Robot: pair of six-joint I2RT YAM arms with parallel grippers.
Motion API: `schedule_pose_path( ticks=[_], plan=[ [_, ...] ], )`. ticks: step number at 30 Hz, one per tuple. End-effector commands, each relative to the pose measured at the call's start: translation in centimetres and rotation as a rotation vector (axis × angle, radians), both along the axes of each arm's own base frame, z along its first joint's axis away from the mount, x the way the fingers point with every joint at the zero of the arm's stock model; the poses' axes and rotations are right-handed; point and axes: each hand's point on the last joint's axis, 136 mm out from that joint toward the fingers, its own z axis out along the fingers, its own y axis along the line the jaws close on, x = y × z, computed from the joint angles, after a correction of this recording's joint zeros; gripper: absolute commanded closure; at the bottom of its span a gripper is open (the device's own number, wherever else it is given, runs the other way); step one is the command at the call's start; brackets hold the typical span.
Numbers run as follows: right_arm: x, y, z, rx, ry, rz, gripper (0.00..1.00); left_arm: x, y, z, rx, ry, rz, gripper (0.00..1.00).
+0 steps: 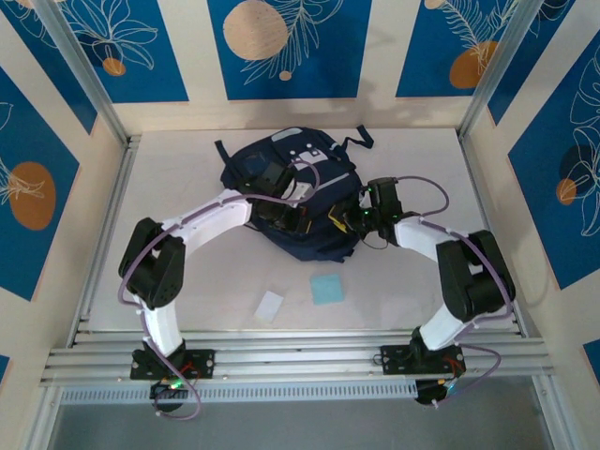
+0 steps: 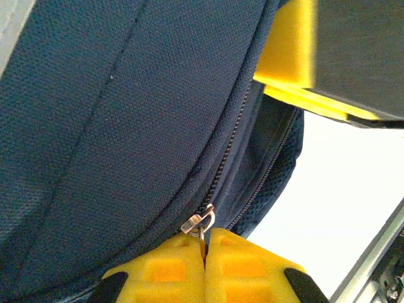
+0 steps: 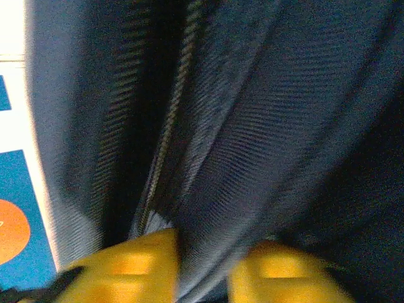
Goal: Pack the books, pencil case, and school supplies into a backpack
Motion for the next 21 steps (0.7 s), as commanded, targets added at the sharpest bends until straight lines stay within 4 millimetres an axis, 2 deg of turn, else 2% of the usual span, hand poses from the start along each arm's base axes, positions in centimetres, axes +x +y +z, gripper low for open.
schedule_pose_path(
  ticks=[1,4,7,10,13,15,17,18,21],
  plan=[
    [2.8,-0.3,0.8,0.002,-0.087,-0.065,1.0,-2.2,0.8,0.6,0.041,-0.014,-0.057,1.0],
    [3.0,-1.3,0.8,-0.058,-0.104,-0.075,1.0,-1.3,5.7,-1.8,0.281,-0.055,0.017,1.0],
    [3.0,-2.3,1.3,-0.127,-0.134,-0.043,1.0,-0.4,11.2,-2.9,0.502,-0.085,0.098,1.0],
    [2.8,-2.9,1.5,-0.196,-0.15,0.005,1.0,0.9,15.6,-2.9,0.619,-0.12,0.189,1.0],
    [2.7,-3.3,1.7,-0.242,-0.165,0.041,1.0,3.0,18.9,-2.0,0.648,-0.181,0.31,1.0],
    [2.6,-3.5,1.8,-0.257,-0.167,0.056,1.0,4.7,20.4,-1.3,0.623,-0.224,0.403,1.0],
    [2.5,-3.4,2.0,-0.259,-0.175,0.079,1.0,6.6,21.2,-0.5,0.577,-0.272,0.484,0.96],
    [2.5,-3.2,2.2,-0.257,-0.182,0.09,1.0,7.2,21.2,-0.1,0.558,-0.297,0.507,0.95],
    [2.3,-3.0,2.5,-0.269,-0.187,0.121,1.0,8.9,20.6,1.1,0.494,-0.361,0.563,0.85]
  ],
)
